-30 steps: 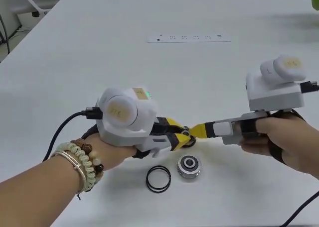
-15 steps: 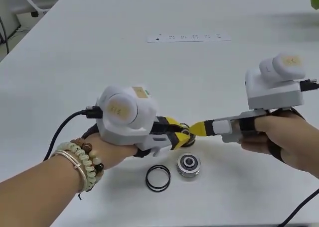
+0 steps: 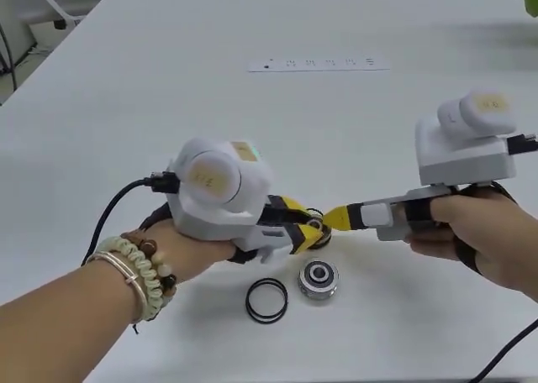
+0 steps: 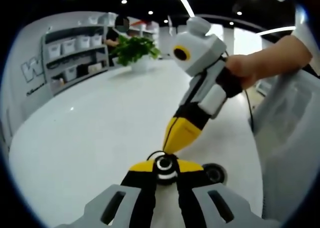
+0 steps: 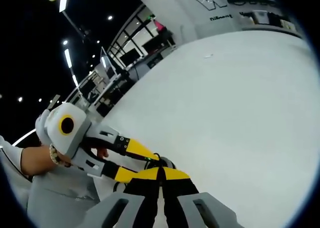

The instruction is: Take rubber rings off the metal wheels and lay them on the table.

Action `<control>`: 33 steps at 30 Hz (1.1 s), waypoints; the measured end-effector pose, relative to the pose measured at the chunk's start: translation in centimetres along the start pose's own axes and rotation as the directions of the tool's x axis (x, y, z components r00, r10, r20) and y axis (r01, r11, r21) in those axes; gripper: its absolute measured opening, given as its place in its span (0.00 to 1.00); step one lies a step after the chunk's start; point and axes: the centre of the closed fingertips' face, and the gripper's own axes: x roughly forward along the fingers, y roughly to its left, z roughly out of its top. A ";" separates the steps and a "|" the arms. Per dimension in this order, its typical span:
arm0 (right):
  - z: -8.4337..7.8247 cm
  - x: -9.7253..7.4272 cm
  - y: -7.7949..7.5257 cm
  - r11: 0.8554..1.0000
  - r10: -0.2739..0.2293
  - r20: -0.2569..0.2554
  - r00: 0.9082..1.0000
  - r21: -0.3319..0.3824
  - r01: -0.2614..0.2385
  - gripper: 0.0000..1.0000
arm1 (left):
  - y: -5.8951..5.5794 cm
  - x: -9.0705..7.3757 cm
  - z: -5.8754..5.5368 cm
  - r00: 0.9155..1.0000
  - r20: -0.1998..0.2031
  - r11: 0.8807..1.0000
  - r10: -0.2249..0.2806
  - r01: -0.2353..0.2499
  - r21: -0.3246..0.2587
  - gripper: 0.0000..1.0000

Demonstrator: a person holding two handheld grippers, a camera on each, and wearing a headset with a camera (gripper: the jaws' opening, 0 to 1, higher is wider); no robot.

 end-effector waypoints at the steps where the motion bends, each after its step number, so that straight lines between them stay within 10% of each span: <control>1: 0.0 0.0 0.0 1.000 0.000 0.000 1.000 0.000 0.000 0.00 | 0.0 0.0 0.0 1.000 -0.003 1.000 0.001 -0.001 0.015 0.16; 33: 2.5 -1.8 0.1 1.000 -0.004 0.102 0.995 0.017 0.003 0.00 | -0.5 -4.4 7.2 0.990 0.143 0.996 -0.008 -0.004 0.087 0.41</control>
